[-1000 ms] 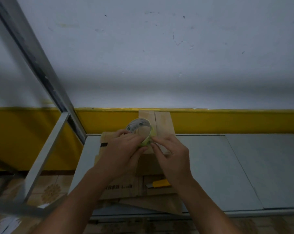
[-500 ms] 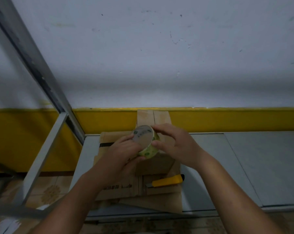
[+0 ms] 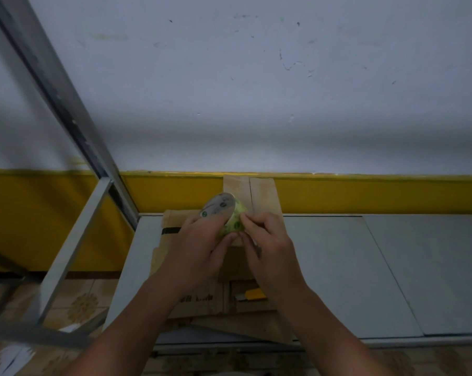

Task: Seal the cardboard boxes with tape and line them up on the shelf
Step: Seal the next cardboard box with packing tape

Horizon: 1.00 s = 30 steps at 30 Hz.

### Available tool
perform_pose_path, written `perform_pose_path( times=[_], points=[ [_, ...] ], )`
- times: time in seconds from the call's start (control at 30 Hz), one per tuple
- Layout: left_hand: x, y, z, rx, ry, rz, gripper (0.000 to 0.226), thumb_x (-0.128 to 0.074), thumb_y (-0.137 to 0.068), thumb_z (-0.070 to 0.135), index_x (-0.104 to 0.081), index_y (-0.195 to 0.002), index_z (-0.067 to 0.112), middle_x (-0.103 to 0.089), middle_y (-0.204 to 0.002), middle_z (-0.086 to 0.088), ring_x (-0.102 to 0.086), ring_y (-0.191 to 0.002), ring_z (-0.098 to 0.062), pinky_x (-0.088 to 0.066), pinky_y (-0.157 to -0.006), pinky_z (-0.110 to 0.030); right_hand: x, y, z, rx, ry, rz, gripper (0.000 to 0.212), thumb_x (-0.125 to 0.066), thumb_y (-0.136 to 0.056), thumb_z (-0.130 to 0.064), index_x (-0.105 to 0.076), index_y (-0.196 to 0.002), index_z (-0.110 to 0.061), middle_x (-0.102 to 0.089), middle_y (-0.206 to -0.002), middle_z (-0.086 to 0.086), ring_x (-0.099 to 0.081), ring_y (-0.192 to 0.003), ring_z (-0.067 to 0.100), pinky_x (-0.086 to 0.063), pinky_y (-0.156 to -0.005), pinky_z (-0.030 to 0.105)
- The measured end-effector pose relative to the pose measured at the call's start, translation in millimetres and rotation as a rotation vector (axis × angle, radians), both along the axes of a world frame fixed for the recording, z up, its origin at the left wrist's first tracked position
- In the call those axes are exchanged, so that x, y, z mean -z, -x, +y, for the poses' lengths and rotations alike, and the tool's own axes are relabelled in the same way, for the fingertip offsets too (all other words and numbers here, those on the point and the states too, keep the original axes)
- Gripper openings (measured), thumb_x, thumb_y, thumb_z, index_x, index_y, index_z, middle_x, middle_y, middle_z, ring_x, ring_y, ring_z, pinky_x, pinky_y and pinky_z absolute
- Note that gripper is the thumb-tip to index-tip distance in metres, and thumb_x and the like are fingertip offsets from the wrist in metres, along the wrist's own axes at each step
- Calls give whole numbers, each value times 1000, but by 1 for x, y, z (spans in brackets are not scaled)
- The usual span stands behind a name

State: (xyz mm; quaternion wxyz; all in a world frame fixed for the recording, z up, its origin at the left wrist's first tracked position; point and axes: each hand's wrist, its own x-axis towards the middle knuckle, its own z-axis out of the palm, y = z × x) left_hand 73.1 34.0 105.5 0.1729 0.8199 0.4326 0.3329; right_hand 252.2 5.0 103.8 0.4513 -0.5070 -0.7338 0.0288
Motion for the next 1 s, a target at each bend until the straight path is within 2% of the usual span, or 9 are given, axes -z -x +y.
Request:
perform_pose_path(
  times=[0.1, 0.17, 0.23, 0.33, 0.47, 0.57, 0.67, 0.87, 1.0],
  points=[
    [1, -5, 0, -10, 22, 1, 20, -57, -103, 34, -65, -120, 26, -66, -103, 10, -56, -88, -12, -43, -75, -35, 4, -1, 1, 7, -17, 0, 34, -74, -93, -3, -70, -127, -2, -65, -106, 9, -58, -97, 14, -51, -83, 18],
    [0, -5, -1, -8, 40, 2, 20, -56, -103, 36, -65, -119, 27, -66, -104, 11, -59, -90, -15, -46, -76, -37, 4, -2, 2, -4, 1, 23, 32, -74, -92, -4, -72, -124, -3, -66, -104, 7, -60, -94, 14, -52, -81, 20],
    [-1, -5, -2, -5, 46, 19, 20, -55, -103, 38, -64, -118, 28, -61, -102, 17, -55, -89, -9, -48, -81, -37, 2, -6, 4, 3, 72, 93, 29, -75, -92, -6, -74, -121, -6, -66, -102, 4, -61, -93, 12, -53, -80, 21],
    [-2, -7, -2, -21, 6, 54, 20, -56, -103, 36, -62, -120, 29, -53, -100, 23, -44, -86, 0, -40, -80, -33, -4, -11, 9, 10, 170, 144, 24, -75, -92, -9, -75, -116, -11, -66, -103, 0, -62, -95, 9, -53, -84, 20],
    [-2, -10, -1, -49, -13, 50, 24, -52, -103, 41, -63, -121, 28, -54, -102, 24, -45, -88, 2, -37, -80, -32, -10, -11, 8, 14, 271, 232, 26, -78, -90, -14, -74, -116, -17, -67, -105, -6, -64, -97, 2, -53, -85, 15],
    [-1, -11, -2, -72, -42, 67, 25, -53, -102, 39, -63, -121, 25, -54, -99, 21, -43, -85, 1, -36, -79, -32, -12, -14, 7, 29, 353, 332, 29, -80, -88, -17, -73, -115, -26, -68, -101, -12, -65, -94, 1, -54, -81, 14],
    [2, -11, -3, -79, -49, 86, 24, -57, -102, 36, -64, -120, 22, -64, -99, 11, -52, -86, -8, -37, -79, -33, -14, -17, 6, 32, 391, 399, 32, -82, -87, -19, -71, -113, -34, -73, -100, -15, -68, -94, -1, -56, -83, 16],
    [4, -13, -4, -87, -73, 102, 25, -60, -100, 32, -65, -120, 19, -68, -99, 6, -53, -89, -11, -36, -80, -34, -12, -21, 8, 69, 435, 455, 30, -85, -84, -18, -75, -112, -20, -75, -91, -14, -71, -88, -2, -59, -80, 19],
    [5, -12, -3, -76, -83, 95, 23, -60, -100, 32, -63, -120, 21, -64, -96, 10, -52, -87, -10, -35, -78, -34, -11, -21, 12, 35, 496, 508, 31, -81, -88, -15, -70, -115, -24, -73, -90, -10, -70, -88, 2, -58, -77, 19]
  ],
)
